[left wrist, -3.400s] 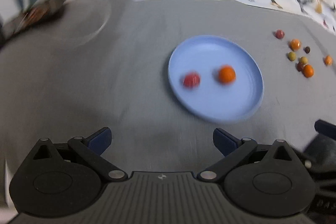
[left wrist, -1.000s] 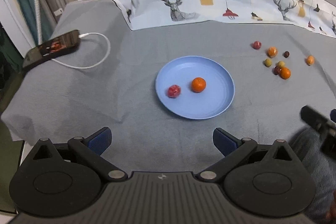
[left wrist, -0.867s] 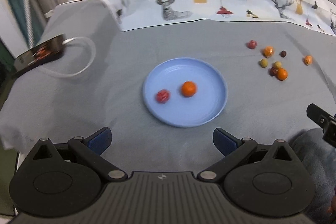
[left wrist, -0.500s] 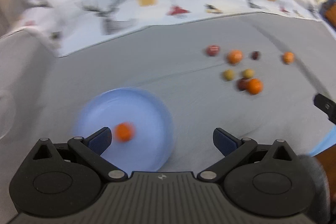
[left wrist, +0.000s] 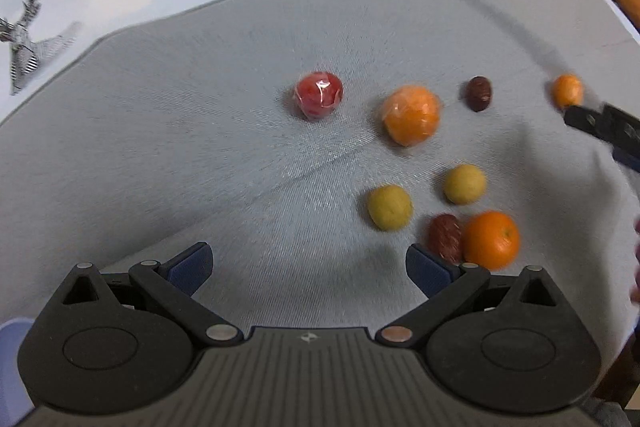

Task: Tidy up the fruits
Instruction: 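Grasp a yellow-green fruit with the left tool while the right tool grasps a kumquat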

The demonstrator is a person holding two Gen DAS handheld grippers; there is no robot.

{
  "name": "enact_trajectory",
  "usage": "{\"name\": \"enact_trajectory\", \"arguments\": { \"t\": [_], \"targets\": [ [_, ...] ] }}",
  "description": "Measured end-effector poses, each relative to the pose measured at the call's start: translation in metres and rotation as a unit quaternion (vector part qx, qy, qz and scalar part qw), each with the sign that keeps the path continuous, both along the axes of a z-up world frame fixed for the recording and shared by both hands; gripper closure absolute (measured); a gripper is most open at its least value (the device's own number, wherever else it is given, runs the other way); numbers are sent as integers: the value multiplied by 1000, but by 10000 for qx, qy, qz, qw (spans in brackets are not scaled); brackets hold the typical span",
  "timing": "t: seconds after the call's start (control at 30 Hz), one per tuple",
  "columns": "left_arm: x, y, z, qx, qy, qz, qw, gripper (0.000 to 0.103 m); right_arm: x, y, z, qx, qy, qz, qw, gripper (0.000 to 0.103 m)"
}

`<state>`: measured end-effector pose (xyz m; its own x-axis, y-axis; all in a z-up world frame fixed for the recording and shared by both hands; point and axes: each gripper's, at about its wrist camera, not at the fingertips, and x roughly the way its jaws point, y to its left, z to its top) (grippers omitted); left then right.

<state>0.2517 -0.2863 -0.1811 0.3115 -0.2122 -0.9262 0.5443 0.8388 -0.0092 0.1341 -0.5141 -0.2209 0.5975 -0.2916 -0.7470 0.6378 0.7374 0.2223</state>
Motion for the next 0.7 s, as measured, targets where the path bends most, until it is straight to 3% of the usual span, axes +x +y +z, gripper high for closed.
{"name": "enact_trajectory", "arguments": {
  "t": [0.07, 0.23, 0.3, 0.33, 0.37, 0.4, 0.43, 0.57, 0.7],
  "targets": [
    [5, -6, -10, 113, 18, -1, 9999, 0, 19, -11, -17, 24, 112, 89, 9999, 0],
    [6, -20, -10, 111, -192, -181, 9996, 3, 42, -5, -30, -661, 241, 247, 9972, 1],
    [3, -19, -4, -41, -351, -234, 9991, 33, 41, -5, -31, -670, 207, 185, 9974, 1],
    [1, -20, -1, -114, -433, -308, 9985, 45, 40, -4, -31, -718, 145, 155, 9972, 11],
    [-1, -20, 2, -222, -472, -443, 9977, 76, 38, -3, -29, -773, 45, 153, 9969, 33],
    [-2, -20, 3, -276, -445, -576, 9970, 74, 35, -2, -26, -870, 23, 180, 9960, 45],
    [-3, -23, 3, -256, -419, -610, 9969, 74, 35, -1, -24, -893, 39, 259, 9957, 69],
    [-10, -11, 13, -97, -516, -519, 9973, 74, 23, -1, -10, -615, 73, 248, 9978, 69],
    [-30, 22, 49, -82, -578, -160, 9982, 74, -25, 20, 39, -422, -453, 116, 9980, 69]
  ]
}}
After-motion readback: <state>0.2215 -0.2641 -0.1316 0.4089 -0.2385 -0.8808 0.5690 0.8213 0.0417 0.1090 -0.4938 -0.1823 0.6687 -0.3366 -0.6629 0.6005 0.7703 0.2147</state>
